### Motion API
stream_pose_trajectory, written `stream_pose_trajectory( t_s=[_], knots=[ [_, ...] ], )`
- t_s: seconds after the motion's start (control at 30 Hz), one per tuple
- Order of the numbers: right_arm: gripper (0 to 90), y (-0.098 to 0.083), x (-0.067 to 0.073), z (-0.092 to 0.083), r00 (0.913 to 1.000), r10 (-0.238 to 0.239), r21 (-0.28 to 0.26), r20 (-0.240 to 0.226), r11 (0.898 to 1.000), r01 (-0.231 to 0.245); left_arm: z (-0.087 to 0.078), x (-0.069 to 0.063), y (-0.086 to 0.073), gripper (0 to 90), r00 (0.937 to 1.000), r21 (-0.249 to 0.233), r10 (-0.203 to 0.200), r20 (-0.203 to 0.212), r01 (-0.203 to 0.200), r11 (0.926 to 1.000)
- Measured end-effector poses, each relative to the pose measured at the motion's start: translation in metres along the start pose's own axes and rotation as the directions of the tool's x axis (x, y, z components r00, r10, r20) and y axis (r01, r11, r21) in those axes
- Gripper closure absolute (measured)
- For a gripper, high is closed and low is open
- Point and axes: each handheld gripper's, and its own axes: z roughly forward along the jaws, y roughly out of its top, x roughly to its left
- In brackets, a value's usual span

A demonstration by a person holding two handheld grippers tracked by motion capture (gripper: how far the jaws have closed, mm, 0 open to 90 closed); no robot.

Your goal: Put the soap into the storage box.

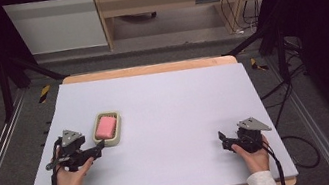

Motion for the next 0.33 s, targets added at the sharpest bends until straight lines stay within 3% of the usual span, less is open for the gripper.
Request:
stream_pose_trajectory(
  t_s=[0.2, 0.33],
  knots=[
    [10.6, 0.0, 0.0, 0.0, 1.0, 0.004, 0.002, 0.0, 1.0, -0.004, -0.003, 0.011, -0.019, 21.7, 0.9998, 0.022, 0.011, -0.014, -0.011, 0.9997],
    [10.4, 0.0, 0.0, 0.0, 1.0, 0.004, 0.003, -0.003, 1.0, -0.004, -0.007, 0.018, -0.026, 21.7, 0.9995, 0.021, -0.002, -0.031, 0.002, 0.9998]
  ],
)
